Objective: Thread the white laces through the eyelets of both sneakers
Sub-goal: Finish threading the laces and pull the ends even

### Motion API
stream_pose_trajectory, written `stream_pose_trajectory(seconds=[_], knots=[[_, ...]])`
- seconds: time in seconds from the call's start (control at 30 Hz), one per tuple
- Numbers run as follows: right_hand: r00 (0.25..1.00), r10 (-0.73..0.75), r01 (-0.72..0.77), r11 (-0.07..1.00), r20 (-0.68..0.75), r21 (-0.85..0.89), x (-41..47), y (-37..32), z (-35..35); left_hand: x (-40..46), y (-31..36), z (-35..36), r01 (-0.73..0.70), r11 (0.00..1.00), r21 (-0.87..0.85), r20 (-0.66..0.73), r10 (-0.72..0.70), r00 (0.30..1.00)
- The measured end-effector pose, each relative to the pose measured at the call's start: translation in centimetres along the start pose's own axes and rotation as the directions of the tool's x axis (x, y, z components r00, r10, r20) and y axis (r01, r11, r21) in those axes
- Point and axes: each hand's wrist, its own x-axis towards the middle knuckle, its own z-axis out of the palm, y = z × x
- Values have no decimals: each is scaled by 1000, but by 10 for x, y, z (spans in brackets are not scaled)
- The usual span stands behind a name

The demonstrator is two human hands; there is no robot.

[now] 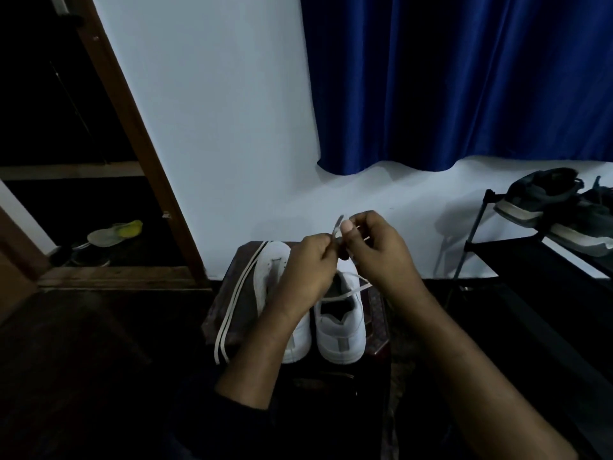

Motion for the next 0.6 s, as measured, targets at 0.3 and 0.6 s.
stream_pose_trajectory(seconds=[0.3,0.6], knots=[[958,194,-252,920,211,301,0,10,5,-4,-8,-4,-12,973,231,2,11,1000],[887,419,-404,499,195,767,13,1,10,-19,-25,16,-24,963,268,37,15,999]])
